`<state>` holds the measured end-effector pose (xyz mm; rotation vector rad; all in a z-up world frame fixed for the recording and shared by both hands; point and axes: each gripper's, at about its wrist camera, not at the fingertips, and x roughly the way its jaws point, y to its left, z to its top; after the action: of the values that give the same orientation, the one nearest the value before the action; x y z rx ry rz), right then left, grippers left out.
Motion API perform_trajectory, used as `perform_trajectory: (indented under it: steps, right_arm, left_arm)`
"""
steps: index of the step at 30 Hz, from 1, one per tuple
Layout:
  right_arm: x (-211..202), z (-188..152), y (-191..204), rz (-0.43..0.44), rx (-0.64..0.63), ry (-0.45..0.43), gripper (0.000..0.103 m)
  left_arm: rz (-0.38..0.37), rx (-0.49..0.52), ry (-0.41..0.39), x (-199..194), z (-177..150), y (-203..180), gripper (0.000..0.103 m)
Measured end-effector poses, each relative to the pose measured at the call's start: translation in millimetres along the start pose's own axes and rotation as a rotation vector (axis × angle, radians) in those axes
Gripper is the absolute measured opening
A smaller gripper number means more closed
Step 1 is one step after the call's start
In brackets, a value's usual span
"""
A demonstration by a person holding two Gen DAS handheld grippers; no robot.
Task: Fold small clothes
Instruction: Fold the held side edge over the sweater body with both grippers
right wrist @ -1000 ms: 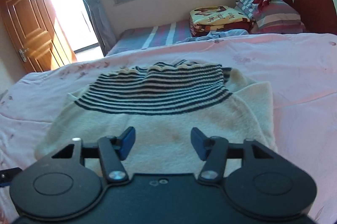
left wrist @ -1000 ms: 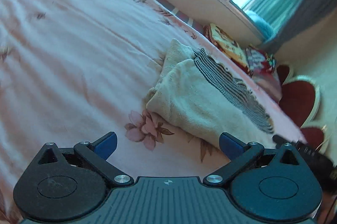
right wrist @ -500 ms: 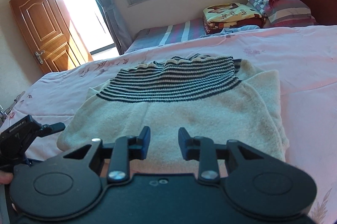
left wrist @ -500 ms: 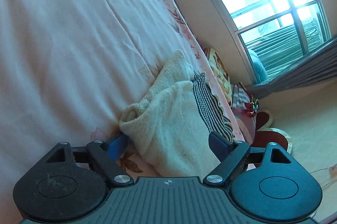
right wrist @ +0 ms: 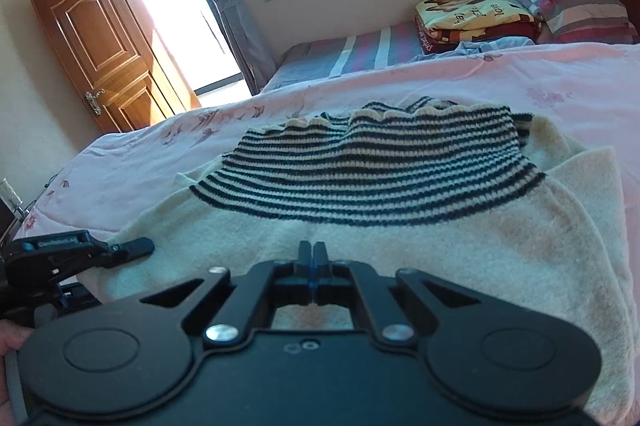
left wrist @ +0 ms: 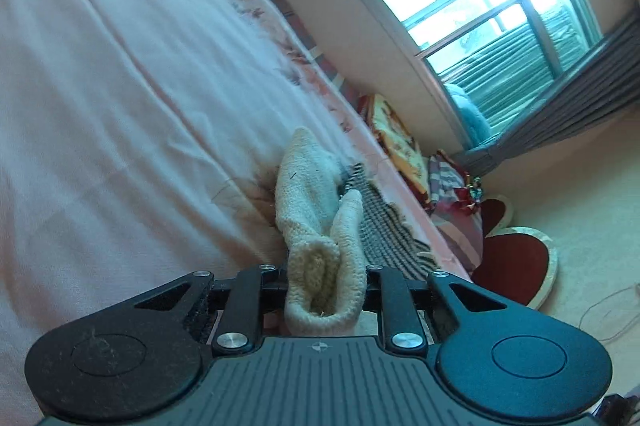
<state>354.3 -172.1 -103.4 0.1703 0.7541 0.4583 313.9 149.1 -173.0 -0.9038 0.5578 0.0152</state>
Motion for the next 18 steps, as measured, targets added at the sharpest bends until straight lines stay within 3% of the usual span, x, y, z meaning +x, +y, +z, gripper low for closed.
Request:
perform_trajectory:
  steps: [2,4,6,10,14,18]
  right_arm:
    - [7.0,-1.6,1.4,-0.009,-0.011,0.021,0.002]
    - [23.8,-8.5,-1.8,-0.033,-0.006,0.097,0.001]
    - [24.0,-12.6,-4.0,-0.024,0.007,0.072,0.0]
    - [22.9,-15.2,-8.3,-0.017,0.04,0.063,0.0]
    - [22.8,-15.2,-24.0,0.025,0.146,0.065,0.0]
    - [22.3,-11.9,-47.4,0.101,0.31,0.084,0.0]
  left_arm:
    - [-0.022,0.029,-0.011,-5.1,-2.7,-0.7,0.02]
    - [0.026,0.012,0.036,3.9,-2.5,10.8,0.02]
    - [-0.001,-0.033,0.049,3.0,2.3,22.9,0.019]
    - [-0.035,0.039,0.046,-0.4,8.8,0.0,0.019]
    - [-0.152,0.161,0.062,-7.7,17.3,-55.3,0.019]
    - [-0.207,0.324,0.163,13.6,5.7,-133.2,0.019]
